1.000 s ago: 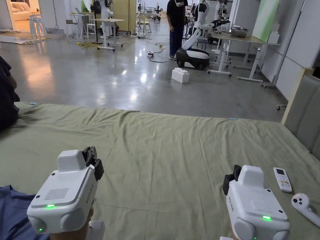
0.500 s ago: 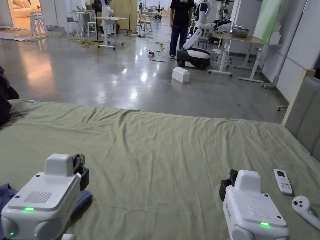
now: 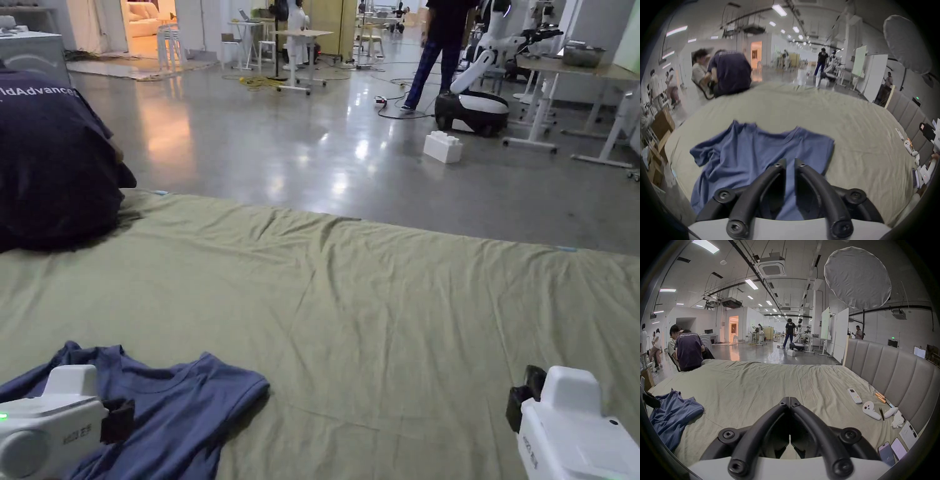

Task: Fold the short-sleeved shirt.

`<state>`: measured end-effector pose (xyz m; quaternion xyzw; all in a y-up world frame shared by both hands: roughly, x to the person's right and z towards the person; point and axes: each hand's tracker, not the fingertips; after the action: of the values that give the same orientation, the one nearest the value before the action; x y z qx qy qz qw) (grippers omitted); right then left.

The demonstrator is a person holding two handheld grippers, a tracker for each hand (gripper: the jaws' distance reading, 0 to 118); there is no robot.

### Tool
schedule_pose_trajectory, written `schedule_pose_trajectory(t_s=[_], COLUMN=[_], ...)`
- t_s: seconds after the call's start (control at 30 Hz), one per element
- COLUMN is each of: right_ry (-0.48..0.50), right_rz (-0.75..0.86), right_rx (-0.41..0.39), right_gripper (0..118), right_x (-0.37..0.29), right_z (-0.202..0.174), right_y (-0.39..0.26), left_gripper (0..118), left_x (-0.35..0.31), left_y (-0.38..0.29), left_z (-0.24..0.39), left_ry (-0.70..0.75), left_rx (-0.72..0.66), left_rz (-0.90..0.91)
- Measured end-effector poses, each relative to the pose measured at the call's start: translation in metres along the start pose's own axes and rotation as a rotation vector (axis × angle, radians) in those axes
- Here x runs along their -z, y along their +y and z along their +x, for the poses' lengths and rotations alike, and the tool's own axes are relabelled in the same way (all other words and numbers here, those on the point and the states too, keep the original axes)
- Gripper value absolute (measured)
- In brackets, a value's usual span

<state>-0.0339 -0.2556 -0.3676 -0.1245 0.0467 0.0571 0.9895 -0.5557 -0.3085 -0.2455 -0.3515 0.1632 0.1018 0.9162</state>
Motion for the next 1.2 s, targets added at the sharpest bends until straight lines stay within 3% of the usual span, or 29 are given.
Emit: schedule_pose_trajectory(t_s=[0.07, 0.2, 0.27, 0.3, 0.43, 0.47, 0.5, 0.6, 0.63, 0.67, 0.77, 0.87, 1.0, 1.2], right_ry=[0.003, 0.014, 0.017, 0.019, 0.021, 0.021, 0.019, 0.017, 0.021, 0.022, 0.02, 0.02, 0.024, 0.031], right_rz=[-0.009, -0.034, -0.044, -0.05, -0.071, -0.073, -0.075, -0.077, -0.082, -0.084, -0.089, -0.092, -0.093, -0.082], right_rx=[-0.005, -0.018, -0.028, -0.033, -0.054, -0.055, -0.056, -0.06, -0.062, -0.067, -0.083, -0.089, -0.093, -0.097], right_gripper=[1, 1, 1, 1, 1, 1, 1, 1, 1, 1, 1, 1, 1, 1], right_x=[0.002, 0.007, 0.009, 0.01, 0.013, 0.013, 0.013, 0.009, 0.01, 0.012, 0.01, 0.009, 0.015, 0.012], right_z=[-0.004, -0.01, -0.013, -0.014, -0.017, -0.017, -0.018, -0.021, -0.021, -0.021, -0.024, -0.025, -0.021, -0.025], right_y=[-0.003, -0.008, -0.011, -0.012, -0.016, -0.017, -0.017, -0.016, -0.016, -0.017, -0.02, -0.02, -0.023, -0.02], left_gripper=[100, 100, 95, 86, 81, 76, 63, 46, 21, 8, 8, 6, 5, 5], left_x=[0.013, 0.038, 0.056, 0.063, 0.095, 0.089, 0.086, 0.084, 0.083, 0.081, 0.085, 0.089, 0.086, 0.05], left_y=[-0.006, -0.02, -0.029, -0.032, -0.058, -0.062, -0.061, -0.058, -0.057, -0.055, -0.057, -0.06, -0.059, -0.044], left_z=[-0.014, -0.027, -0.033, -0.035, -0.042, -0.042, -0.041, -0.032, -0.03, -0.025, -0.017, -0.02, -0.037, -0.035], left_ry=[0.007, 0.07, 0.093, 0.108, 0.117, 0.109, 0.113, 0.129, 0.136, 0.136, 0.186, 0.168, 0.116, 0.111], left_rx=[0.002, 0.003, 0.02, 0.022, 0.015, 0.011, 0.021, 0.022, 0.036, 0.051, 0.189, 0.173, 0.044, 0.034], left_rz=[-0.046, -0.132, -0.149, -0.163, -0.339, -0.282, -0.243, -0.255, -0.251, -0.242, -0.232, -0.226, -0.187, 0.021])
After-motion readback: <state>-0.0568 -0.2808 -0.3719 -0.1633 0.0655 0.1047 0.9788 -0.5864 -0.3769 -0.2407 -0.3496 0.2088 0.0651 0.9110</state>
